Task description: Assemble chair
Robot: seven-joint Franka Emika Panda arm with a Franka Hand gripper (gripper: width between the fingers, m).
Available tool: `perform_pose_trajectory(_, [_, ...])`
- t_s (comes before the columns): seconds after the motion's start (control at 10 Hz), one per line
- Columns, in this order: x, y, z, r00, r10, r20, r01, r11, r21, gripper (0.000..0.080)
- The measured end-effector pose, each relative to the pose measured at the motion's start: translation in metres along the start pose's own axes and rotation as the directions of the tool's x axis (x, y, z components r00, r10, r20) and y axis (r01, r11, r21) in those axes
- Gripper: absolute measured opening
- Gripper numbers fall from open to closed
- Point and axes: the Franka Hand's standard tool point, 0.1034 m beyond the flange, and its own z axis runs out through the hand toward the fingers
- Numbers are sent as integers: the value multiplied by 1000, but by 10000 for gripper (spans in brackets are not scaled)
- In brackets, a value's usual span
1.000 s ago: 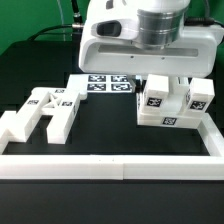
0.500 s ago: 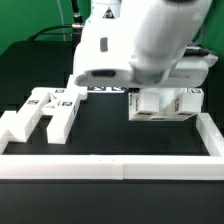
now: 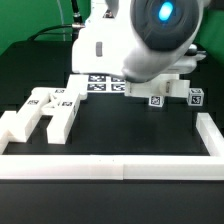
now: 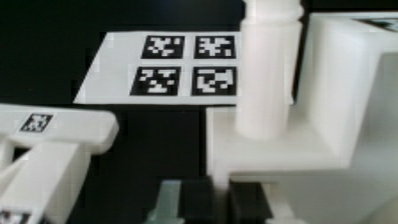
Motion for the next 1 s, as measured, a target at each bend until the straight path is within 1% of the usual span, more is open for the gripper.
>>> perform_pose_trajectory(0.1, [9,-2,-10,999,-3,-39,3,1000,-10,42])
perform_pose_trajectory(0.2, [7,-2,-14,999,-4,-54,3,1000,-8,216])
perform_pose_trajectory(0.3, [7,-2,-12,997,-4,-78,3,1000,-5,399])
perform_pose_trajectory(0.4, [4,-2,-9,996,-4,-90,4,1000,-2,534])
perform_pose_trajectory(0.5, [0,-3,-7,995,-4,-103,4,1000,2,534])
perform_pose_trajectory(0.6, [-6,-3,-3,994,-4,-107,5,1000,6,625])
perform_pose_trajectory(0.7, [-4,-1,0,995,-2,-99,3,1000,7,642])
perform_pose_trajectory(0.9, [-4,0,0,995,-8,-97,8,1000,9,648])
perform_pose_trajectory(1.0, [-3,3,-1,996,-12,-90,13,1000,12,648])
